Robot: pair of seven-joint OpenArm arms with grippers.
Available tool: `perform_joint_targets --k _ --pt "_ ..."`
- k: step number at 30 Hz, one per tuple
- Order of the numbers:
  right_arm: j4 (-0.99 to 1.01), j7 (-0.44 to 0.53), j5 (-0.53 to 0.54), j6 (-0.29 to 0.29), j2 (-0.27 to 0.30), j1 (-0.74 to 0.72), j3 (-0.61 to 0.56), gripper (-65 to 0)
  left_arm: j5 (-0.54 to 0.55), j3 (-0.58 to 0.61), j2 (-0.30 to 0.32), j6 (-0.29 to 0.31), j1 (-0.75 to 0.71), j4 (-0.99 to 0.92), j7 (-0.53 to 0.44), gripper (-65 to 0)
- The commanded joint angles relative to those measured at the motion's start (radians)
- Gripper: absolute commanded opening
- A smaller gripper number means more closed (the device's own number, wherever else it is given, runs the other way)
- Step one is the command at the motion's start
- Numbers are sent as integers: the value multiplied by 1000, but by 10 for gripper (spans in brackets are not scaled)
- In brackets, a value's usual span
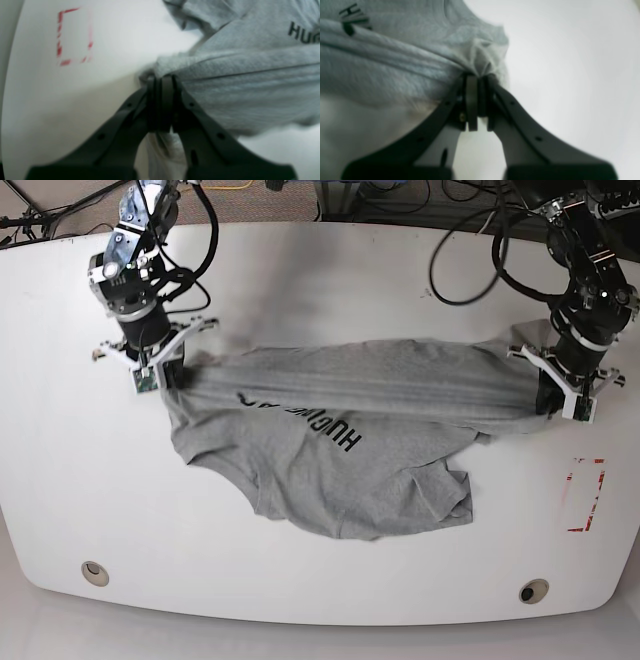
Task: Fold the T-shirt properly
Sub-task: 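Lift the held shirt edge and sweep both grippers away, spreading it flat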
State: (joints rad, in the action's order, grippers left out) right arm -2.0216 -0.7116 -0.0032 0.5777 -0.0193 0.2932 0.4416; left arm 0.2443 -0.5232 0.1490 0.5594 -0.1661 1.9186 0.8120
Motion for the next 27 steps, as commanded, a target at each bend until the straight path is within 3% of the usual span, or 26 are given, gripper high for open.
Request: perform_joint_targets --k 1,13,27 --pt "-19 8 -29 -19 -6 48 15 -642 -28 -26 11 -19 -36 9 -9 -644" --pt "-23 11 -29 -5 -49 251 -4 -644 14 -129 3 -22 -215 3 -32 -645" --pt "-33 -4 -13 -18 -39 226 17 -650 73 -226 -1 -17 -256 25 -33 -643"
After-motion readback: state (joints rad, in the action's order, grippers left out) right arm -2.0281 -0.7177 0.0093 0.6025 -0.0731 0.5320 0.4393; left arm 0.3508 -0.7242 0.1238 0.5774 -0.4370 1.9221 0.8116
